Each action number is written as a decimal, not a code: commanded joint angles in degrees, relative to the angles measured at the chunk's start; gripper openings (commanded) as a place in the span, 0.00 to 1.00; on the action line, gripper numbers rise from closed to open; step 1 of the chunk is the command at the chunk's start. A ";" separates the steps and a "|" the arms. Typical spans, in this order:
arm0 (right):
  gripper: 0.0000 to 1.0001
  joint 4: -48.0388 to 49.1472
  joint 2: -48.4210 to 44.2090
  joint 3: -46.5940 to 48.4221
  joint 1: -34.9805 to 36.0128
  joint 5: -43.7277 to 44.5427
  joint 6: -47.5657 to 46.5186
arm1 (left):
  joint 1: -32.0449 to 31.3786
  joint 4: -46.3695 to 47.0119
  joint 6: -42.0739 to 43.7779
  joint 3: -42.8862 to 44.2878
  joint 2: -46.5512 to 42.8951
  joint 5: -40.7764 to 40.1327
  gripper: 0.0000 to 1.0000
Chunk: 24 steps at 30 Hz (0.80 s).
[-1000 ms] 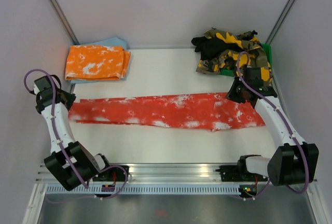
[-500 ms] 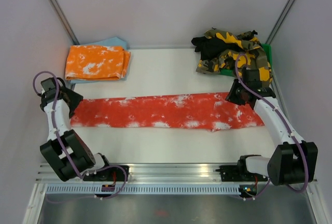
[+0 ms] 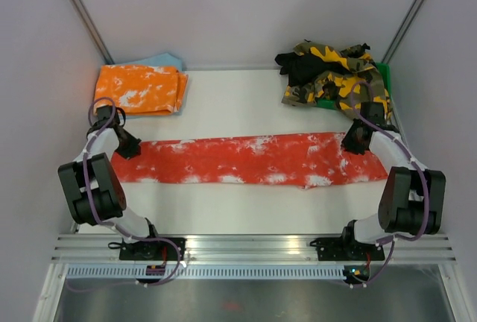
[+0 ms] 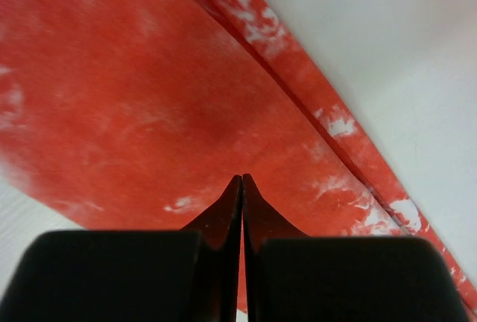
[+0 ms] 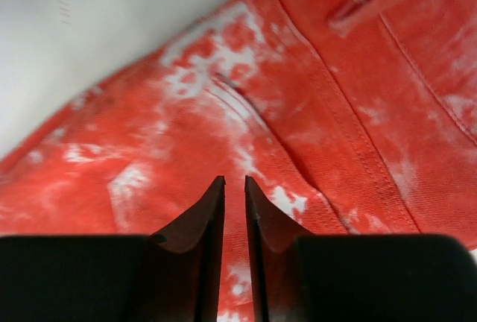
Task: Fold and stack the trousers
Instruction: Fold the trousers
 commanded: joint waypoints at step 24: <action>0.35 2.00 -4.16 0.27 -5.86 -3.69 -3.24 | -3.55 5.24 3.14 3.44 -5.20 3.22 0.07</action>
